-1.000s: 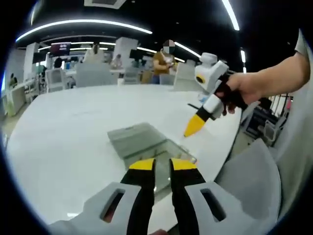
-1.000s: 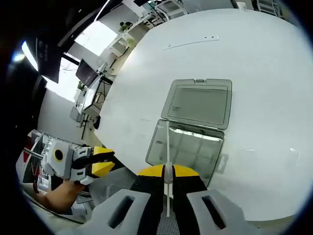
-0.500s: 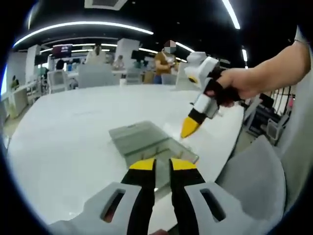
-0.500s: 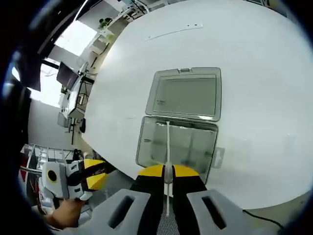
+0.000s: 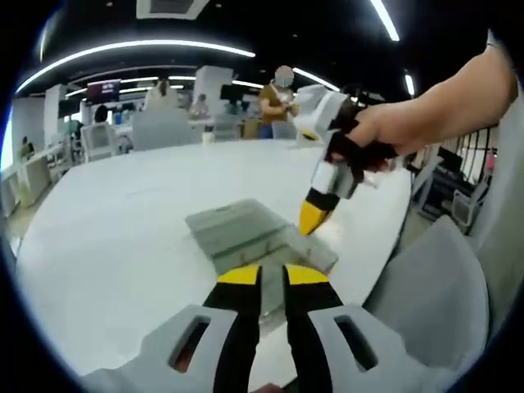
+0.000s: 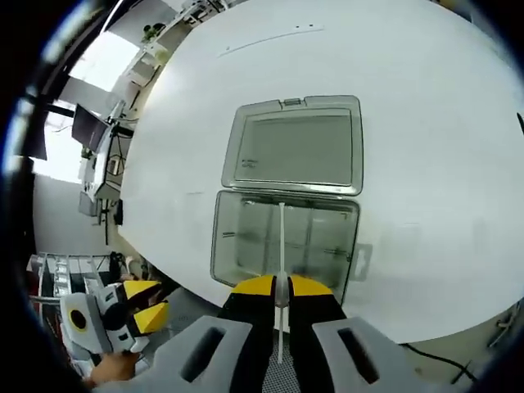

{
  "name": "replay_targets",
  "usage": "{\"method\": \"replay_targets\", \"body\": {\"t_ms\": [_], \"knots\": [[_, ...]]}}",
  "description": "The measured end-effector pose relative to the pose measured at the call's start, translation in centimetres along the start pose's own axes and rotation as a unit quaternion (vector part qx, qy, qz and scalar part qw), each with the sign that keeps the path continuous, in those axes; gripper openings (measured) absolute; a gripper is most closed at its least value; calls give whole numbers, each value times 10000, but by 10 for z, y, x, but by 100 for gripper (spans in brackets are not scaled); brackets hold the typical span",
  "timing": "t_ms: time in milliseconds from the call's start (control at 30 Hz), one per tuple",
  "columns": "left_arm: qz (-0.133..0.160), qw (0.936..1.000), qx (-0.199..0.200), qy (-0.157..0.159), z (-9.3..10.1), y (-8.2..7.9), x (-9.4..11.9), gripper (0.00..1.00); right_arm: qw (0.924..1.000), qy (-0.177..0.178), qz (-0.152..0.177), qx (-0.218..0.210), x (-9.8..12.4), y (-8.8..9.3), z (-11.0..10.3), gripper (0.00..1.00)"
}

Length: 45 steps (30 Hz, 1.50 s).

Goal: Insert the divider into the dual guide fixture by aligning both edges with the guide slots and pushing it downward to the bottom, including one-sided entry, uneven engagement, binding, and posture correction.

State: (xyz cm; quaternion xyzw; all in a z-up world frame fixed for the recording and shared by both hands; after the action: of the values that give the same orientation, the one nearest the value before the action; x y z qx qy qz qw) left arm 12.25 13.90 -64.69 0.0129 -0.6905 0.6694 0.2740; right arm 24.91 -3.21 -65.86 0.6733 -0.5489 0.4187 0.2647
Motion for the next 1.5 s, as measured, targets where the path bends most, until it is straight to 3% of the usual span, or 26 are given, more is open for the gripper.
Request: {"method": "replay_targets", "body": {"t_ms": [133, 567, 967, 1500], "knots": [[-31, 10000, -36, -9, -1, 2, 0, 11, 10000, 39, -79, -41, -2, 1, 0, 0], [-237, 9996, -112, -81, -1, 5, -3, 42, 9995, 164, -130, -254, -7, -1, 7, 0], [-343, 9991, -249, 4, 3, 9, -7, 60, 9989, 252, -116, -375, -13, -6, 5, 0], [-376, 9989, -264, -15, 3, 10, -8, 63, 9977, 349, -115, -571, -22, -7, 13, 0]]}}
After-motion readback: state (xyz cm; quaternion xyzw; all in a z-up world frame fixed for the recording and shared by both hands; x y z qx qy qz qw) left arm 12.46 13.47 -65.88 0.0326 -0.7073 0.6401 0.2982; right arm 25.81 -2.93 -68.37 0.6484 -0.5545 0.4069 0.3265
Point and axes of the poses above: the point that each gripper's makers call its tool centre point, and the gripper's own axes: x roughly backward along the fingers, z roughly to its right, y roughly out of its underside, the point moved 9 cm from there along x, roughly backward along the fingers, and after that the axes turned 10 degrees about -y, right-handed, at the moved point
